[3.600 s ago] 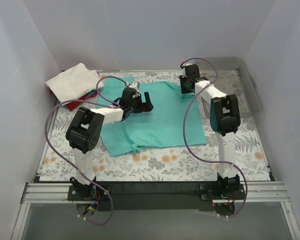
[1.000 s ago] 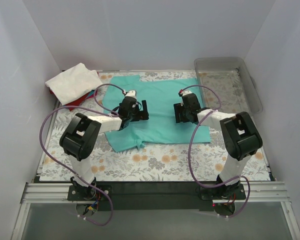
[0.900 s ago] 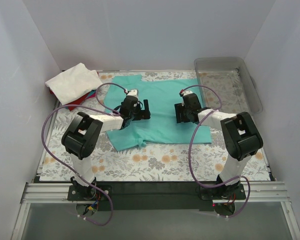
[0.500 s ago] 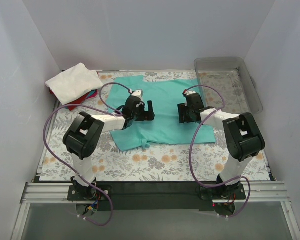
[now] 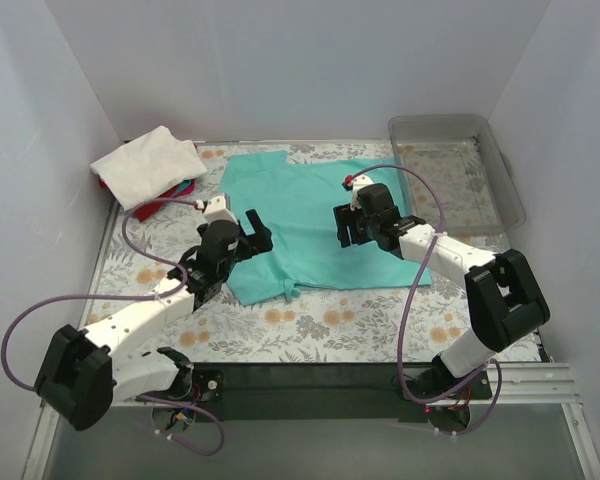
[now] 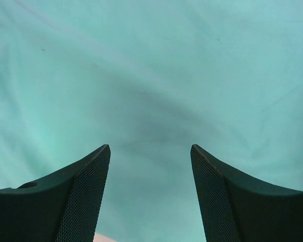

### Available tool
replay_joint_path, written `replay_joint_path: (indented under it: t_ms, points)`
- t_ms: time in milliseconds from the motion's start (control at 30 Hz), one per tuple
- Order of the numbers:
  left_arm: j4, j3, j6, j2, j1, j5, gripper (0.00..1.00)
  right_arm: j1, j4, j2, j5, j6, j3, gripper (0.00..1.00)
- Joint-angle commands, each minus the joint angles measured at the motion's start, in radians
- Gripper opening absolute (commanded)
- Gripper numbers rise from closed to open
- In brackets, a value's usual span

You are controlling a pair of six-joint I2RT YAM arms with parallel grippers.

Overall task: Fold and stack the t-shirts
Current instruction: Flatten the tshirt out

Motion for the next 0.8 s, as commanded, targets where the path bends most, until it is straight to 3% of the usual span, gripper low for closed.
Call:
replay_joint_path:
  t_ms: [0,200,367,767]
  points:
    - [-0.182,-0.096,-0.132,-0.069,-0.018,-0.097,0.94,0.01,0.02,-0.04,-0.025,0.0,0.016,0.59]
    - [-0.342,-0.152,-0.264,-0.189,-0.055,-0.159,0.94,0.015,0.034,-0.084,-0.031,0.004,-0.026,0.59]
    - [-0.438,-0.179,-0.335,-0.201,-0.08,-0.157,0.94,0.016,0.037,-0.124,-0.017,0.007,-0.05,0.59]
    - [-0.392,-0.26,-0.421,-0.193,-0.127,-0.068,0.91,0.015,0.04,-0.124,-0.025,0.01,-0.058,0.6]
